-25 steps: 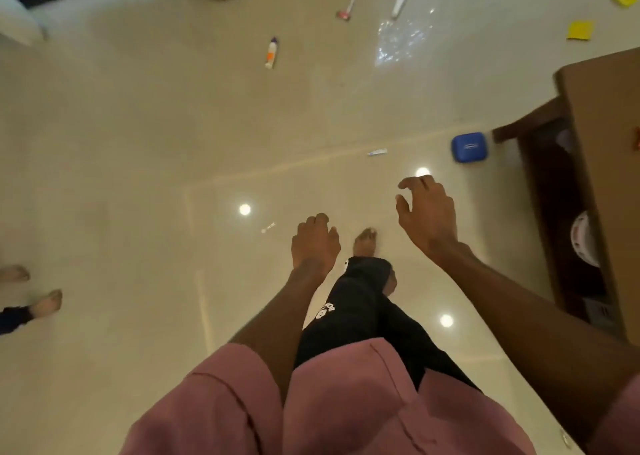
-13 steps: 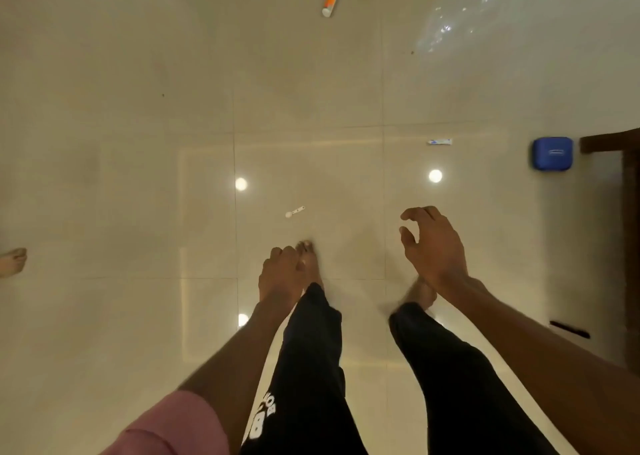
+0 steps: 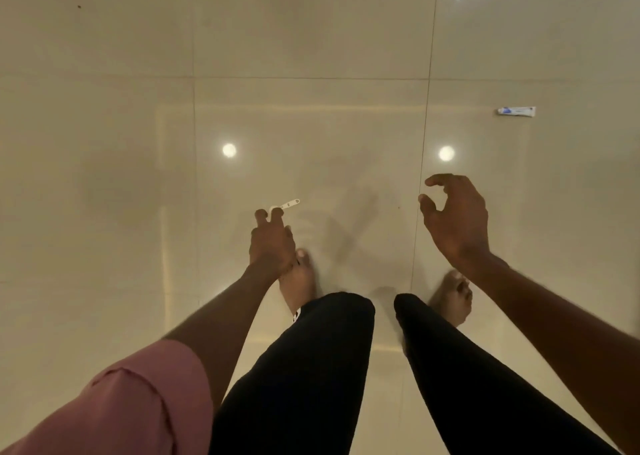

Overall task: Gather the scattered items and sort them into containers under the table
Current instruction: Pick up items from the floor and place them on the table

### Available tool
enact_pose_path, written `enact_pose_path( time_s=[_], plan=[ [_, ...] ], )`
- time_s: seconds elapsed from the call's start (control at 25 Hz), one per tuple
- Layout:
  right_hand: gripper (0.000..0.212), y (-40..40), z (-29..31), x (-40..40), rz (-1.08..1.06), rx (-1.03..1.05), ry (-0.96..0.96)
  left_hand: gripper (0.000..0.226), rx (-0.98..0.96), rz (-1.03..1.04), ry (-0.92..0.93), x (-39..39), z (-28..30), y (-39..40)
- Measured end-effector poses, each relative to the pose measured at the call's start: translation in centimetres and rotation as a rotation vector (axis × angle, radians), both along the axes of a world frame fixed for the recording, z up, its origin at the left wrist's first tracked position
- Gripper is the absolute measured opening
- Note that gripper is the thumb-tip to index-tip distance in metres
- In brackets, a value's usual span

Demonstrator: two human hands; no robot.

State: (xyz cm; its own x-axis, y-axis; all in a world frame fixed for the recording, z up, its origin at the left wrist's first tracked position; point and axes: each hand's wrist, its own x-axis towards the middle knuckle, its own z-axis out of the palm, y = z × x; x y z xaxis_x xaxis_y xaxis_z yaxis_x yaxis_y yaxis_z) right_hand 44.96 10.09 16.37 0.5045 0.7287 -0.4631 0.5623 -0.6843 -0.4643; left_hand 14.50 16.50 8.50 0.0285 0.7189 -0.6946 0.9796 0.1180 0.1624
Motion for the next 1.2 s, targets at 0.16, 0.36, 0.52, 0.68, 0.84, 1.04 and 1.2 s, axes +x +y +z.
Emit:
enact_pose_path(
  time_s=[0.16,0.36,0.52,0.68,0.84,1.04,1.2],
  plan=[
    [0.031,1.0,-8.9,4.8,0.025,-0.003,-0.066,0.046,0.051,0.079,0.059,0.3,-8.8,1.0],
    [0.028,0.4,-15.8,8.8,-0.019,0.006,-0.103,0.034,0.138,-0.062,0.023,2.3,-13.5,1.5],
    [0.030,0.2,-17.7,11.7,-0.064,0.033,-0.139,0.028,0.218,-0.204,-0.107,5.9,-13.1,2.2],
    [0.044,2.5,-20.5,17.3,-0.067,-0.029,-0.264,0.020,0.295,-0.313,-0.345,17.4,-13.9,5.7],
    [0.081,5.4,-23.1,23.2,0.015,-0.118,-0.344,0.013,0.277,-0.230,-0.461,28.1,-15.1,8.4],
    [0.055,5.5,-23.4,23.7,0.010,-0.080,-0.412,0.010,0.209,-0.225,-0.489,30.6,-13.4,7.2],
    [0.072,9.9,-24.0,29.4,-0.104,0.024,-0.496,0.016,0.195,-0.321,-0.482,30.2,-12.8,7.8]
  ],
)
